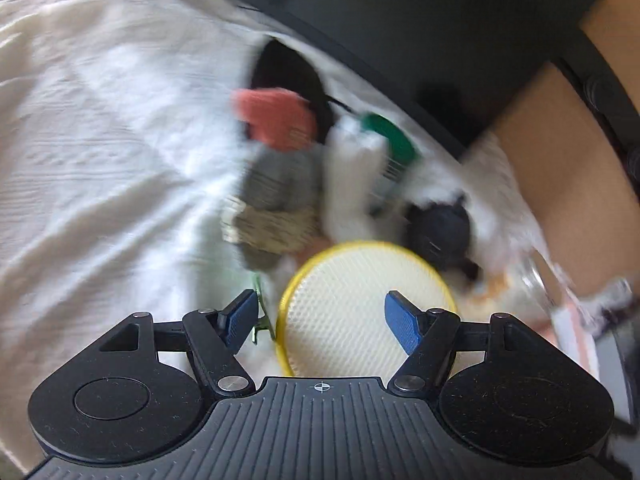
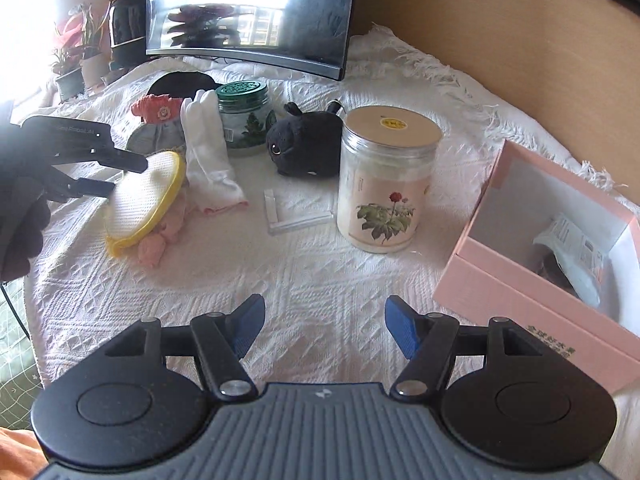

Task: Organize soft objects
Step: 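Move the left gripper to the yellow-rimmed mesh pad and grasp its rim, then grasp the mesh pad with the right gripper while the left gripper releases it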

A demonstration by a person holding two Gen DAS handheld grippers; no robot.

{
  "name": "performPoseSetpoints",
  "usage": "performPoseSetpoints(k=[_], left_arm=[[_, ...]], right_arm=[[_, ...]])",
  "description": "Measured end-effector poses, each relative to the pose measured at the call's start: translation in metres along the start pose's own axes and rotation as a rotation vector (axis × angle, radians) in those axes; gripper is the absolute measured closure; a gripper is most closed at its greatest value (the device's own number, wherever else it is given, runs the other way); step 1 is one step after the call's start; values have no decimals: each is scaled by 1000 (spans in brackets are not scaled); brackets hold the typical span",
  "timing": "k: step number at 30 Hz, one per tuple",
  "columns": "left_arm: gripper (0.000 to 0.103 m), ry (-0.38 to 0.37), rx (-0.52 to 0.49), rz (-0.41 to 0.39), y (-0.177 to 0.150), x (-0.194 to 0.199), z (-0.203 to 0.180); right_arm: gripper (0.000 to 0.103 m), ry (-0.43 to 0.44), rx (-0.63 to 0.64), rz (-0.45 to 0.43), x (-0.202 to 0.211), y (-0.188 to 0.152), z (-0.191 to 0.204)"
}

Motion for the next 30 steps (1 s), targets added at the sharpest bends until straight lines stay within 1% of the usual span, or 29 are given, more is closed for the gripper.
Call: performPoseSetpoints(k=[2, 5, 7, 8, 9, 10, 12, 13, 14, 15, 16, 17, 19, 20, 21, 24, 25, 28, 30], left_arm=[[29, -80, -85, 58, -13, -4, -25], [29, -200, -178, 137, -33, -4, -55], [29, -230, -235, 159, -42, 1, -66], [29, -223, -253, 152, -43, 4, -67], [29, -198, -253, 134, -42, 6, -64], [29, -147, -239, 103, -38, 9, -57], [30, 1, -190, 30, -23, 14, -35], [30, 58, -161, 7, -18, 15, -24], [30, 96, -126, -7, -13, 14, -14], [30, 117, -85, -7, -9, 12, -7], [31, 116, -55, -1, -8, 10, -3], [32, 98, -41, 8, -7, 7, -4], [33, 46, -62, 26, -7, -3, -14], [33, 36, -76, 34, -8, -8, -19], [34, 23, -85, 48, -10, -13, -24], [41, -49, -121, 103, -19, -30, -46], [41, -74, -141, 122, -23, -34, -55], [43, -160, -167, 184, -37, -42, -79], [45, -204, -158, 224, -44, -47, -92]], right_arm=[[36, -2, -6, 2, 0, -1, -2], [36, 3, -12, 4, 0, -1, -2], [36, 6, -12, 6, -1, -2, 0], [36, 6, -12, 7, -1, -2, 0], [36, 7, -12, 8, -1, -2, 1], [36, 9, -12, 8, -1, -2, 2], [36, 8, -9, 7, -1, -2, 3], [36, 7, -7, 6, -1, -2, 4], [36, 7, -6, 5, 0, -2, 4], [36, 6, -7, 5, 0, -2, 4], [36, 4, -9, 6, 0, -3, 3], [36, 2, -10, 7, 1, -4, 3], [36, -3, -10, 5, 3, -6, 2], [36, -9, -10, 3, 4, -7, 1], [36, -14, -9, 5, 4, -9, -1], [36, -22, 0, 15, 3, -13, -4], [36, -22, -7, 10, 5, -14, -5], [36, 26, -20, -18, 14, -11, -4], [35, 60, 12, -38, 19, -9, 3]])
Point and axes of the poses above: each gripper's, at about its wrist camera, not at the fingertips, and x roughly against the way its jaws point, z to its left, y to its top, the point moved 9 cm from there along -x, roughly the way its jaws point, and after that the axes turned 6 degrees about -y, right-handed, at the moved point
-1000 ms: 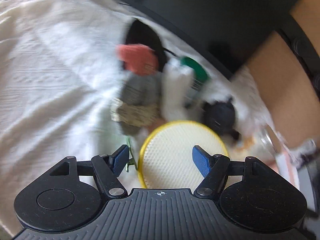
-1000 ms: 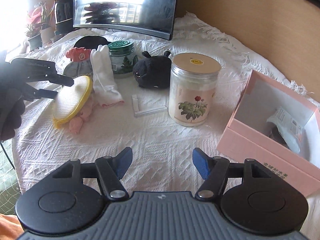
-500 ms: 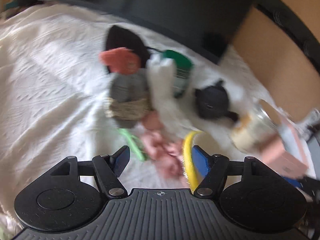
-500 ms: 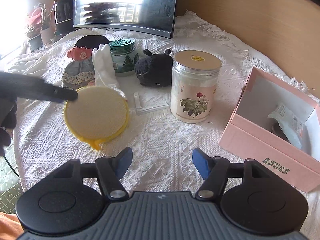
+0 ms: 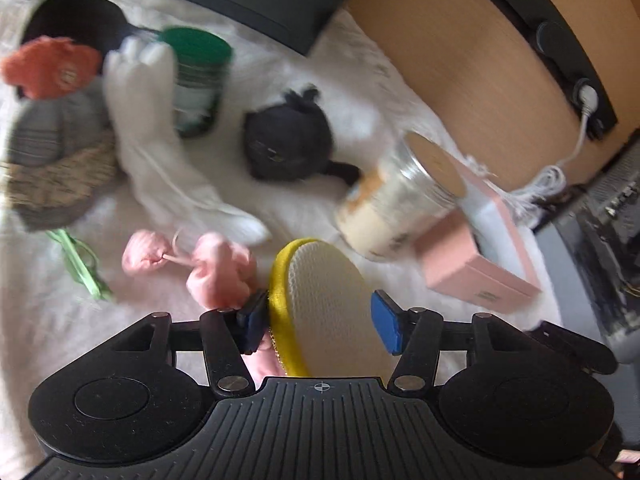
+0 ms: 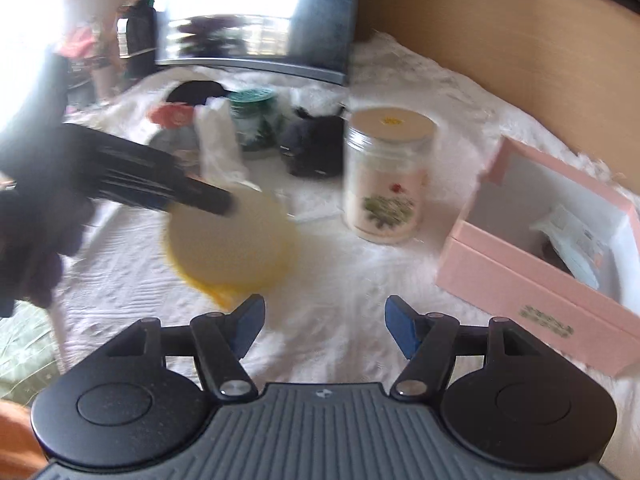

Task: Organize soft objects
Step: 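Grasp the mesh pad with the right gripper while the left gripper releases it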

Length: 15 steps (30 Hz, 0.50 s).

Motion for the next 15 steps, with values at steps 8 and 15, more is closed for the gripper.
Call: performPoseSetpoints(k=[8, 15], left_arm=[[48, -152, 66, 88, -10, -17, -35], [48, -171, 62, 79, -5, -13, -44]], right_arm=[[34, 4, 180, -37, -18, 8, 44], [51, -160, 275, -1, -55, 4, 34]])
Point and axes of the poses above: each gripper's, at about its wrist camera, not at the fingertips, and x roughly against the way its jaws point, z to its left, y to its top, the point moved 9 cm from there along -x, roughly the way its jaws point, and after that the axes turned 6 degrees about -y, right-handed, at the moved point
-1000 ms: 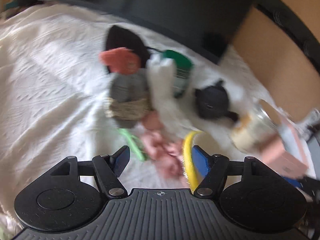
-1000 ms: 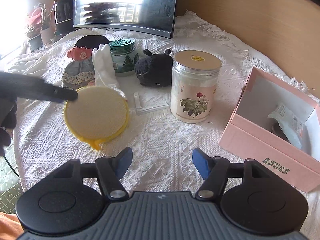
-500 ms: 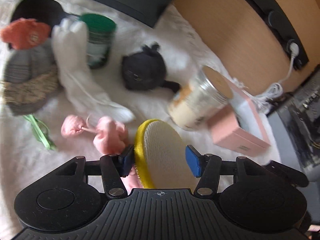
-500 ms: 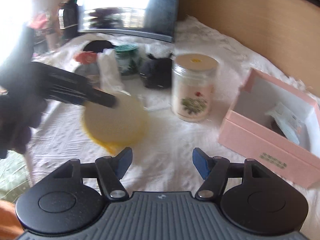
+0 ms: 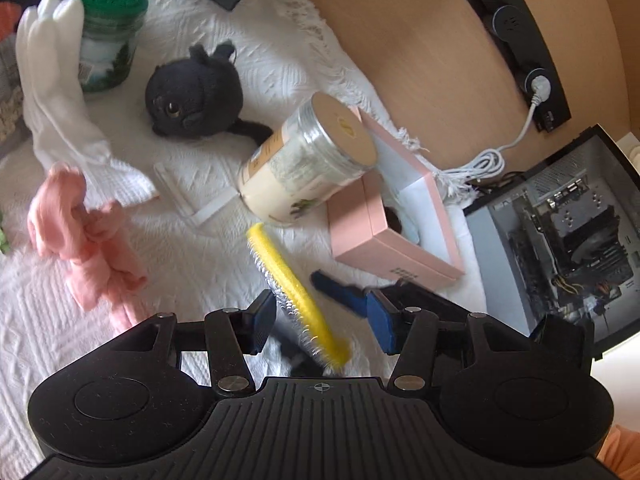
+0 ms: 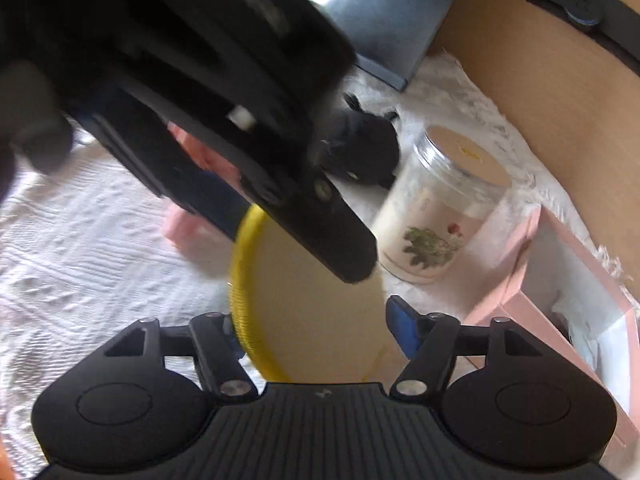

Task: Organize soft objects
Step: 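Grasp the mesh pad with the right gripper while the left gripper releases it, then grasp the pink hair ties with the left gripper while the right gripper holds the pad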

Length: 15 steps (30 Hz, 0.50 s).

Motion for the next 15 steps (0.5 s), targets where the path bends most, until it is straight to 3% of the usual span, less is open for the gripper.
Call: performPoseSetpoints(k=[1, 2, 3, 5, 6, 7, 9, 15], left_arm=[[48, 11, -6, -16, 3, 5, 1], [48, 24, -9, -40, 7, 11, 4], [46, 34, -7, -69, 12, 18, 7], [47, 81, -4, -153, 23, 36, 17], [48, 136, -18, -190, 28, 46, 24], [48, 188, -34, -220, 32, 54, 30], [48, 269, -34, -277, 38, 69, 44], [48, 441, 20, -267, 39, 76, 81]], right_arm=[[66, -1, -14, 9, -1, 0, -4], [68, 2, -31, 19, 0, 1, -8], [77, 3, -51, 20, 2, 3, -13], [79, 36, -100, 26, 9, 7, -25], [80, 59, -123, 31, 12, 8, -30], [87, 77, -149, 31, 18, 10, -35], [89, 121, -218, 37, 28, 15, -44], [89, 294, -471, 67, 43, 23, -72]])
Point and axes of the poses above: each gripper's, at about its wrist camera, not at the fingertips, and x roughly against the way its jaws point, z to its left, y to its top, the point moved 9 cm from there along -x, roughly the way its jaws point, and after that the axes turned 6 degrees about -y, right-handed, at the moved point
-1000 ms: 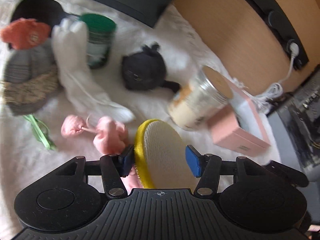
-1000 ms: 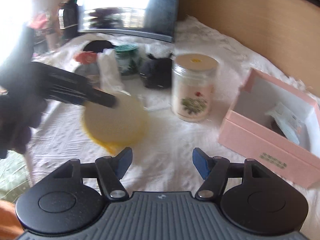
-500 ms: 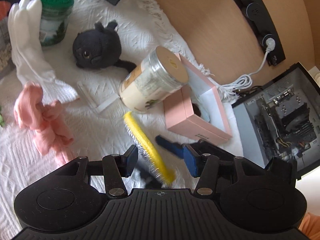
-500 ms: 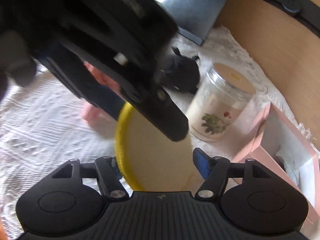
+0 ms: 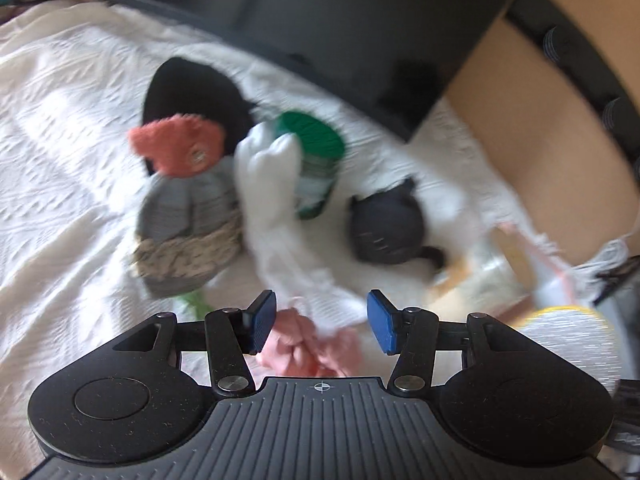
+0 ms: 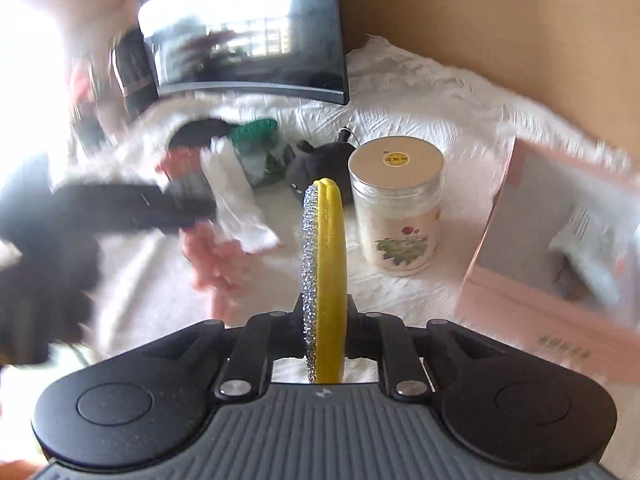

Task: Organize soft objects
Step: 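Grasp the pink hair ties with the left gripper while the right gripper holds the pad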

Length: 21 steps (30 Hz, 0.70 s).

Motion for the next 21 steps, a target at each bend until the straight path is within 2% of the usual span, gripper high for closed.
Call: performPoseSetpoints(k=[4, 9, 12, 18, 20, 21], left_arm=[[48, 51, -84, 55, -16, -13, -8], [48, 142, -300, 115, -41, -20, -20], [48, 159, -308, 127, -47, -23, -15], [48, 158, -324, 129, -51, -23, -16], [60, 160, -317, 133, -51, -21, -21], [77, 148, -310, 132, -52, -19, -24]], right_arm=[[89, -33, -13, 9, 1, -10, -11], [89, -99, 40, 23, 0, -31, -17], [89, -134, 66, 30, 0, -41, -20], [89, -145, 69, 31, 2, -45, -21], [89, -153, 71, 26, 5, -45, -23], [89, -155, 71, 22, 9, -45, -25]])
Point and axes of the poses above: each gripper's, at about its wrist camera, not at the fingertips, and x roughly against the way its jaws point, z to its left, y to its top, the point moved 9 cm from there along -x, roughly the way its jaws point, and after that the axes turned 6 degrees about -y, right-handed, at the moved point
